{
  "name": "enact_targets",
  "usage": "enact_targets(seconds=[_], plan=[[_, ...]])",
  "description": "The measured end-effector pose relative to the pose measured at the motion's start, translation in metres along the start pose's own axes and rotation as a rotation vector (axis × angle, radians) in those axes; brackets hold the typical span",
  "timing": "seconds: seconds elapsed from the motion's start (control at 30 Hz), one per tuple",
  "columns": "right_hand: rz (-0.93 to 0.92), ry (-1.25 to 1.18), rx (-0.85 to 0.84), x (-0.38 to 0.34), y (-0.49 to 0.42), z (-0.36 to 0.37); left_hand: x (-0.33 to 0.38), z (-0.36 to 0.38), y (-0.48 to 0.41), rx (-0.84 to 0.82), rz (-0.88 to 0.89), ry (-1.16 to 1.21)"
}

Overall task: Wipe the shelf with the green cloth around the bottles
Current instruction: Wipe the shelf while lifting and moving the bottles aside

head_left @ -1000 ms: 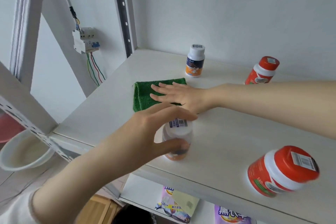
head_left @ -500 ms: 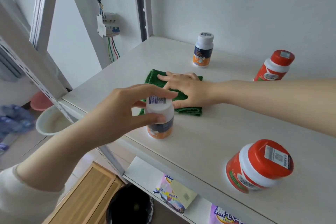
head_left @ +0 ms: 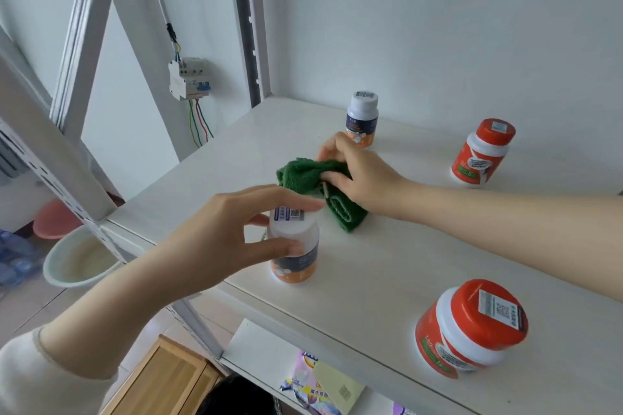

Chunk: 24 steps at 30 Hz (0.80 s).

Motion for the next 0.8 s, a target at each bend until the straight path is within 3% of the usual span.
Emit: enact_targets(seconds=[0.13, 0.23, 0.4, 0.6, 0.8], plan=[[0.129, 0.131, 0.283, 0.002, 0.002, -0.034, -0.004, -0.004, -0.006, -0.004, 0.031, -0.007], [0.233, 0.381, 0.318, 0.022, 0.002, -0.047, -0.007, -0.007, -0.012, 0.010, 0.023, -0.007], [0.385, 0.511, 0.004, 0.053, 0.005, -0.037, -0.011, -0.017, -0.018, 0.040, -0.005, 0.040], [0.238, 0.659, -0.313, 0.041, 0.002, -0.026, -0.020, -0.034, -0.020, 0.124, -0.030, 0.105], [0.168, 0.578, -0.552, 0.004, 0.007, 0.002, -0.025, -0.040, -0.022, 0.125, -0.016, 0.138]])
Point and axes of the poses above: each hand's wrist, its own y-axis away from the middle knuckle, its own z-axis out of the palm, x = y × z, the point moved 1 cm from there along -y, towards the middle knuckle, and after that the axes turned 10 degrees about x, right-handed, at the moved point
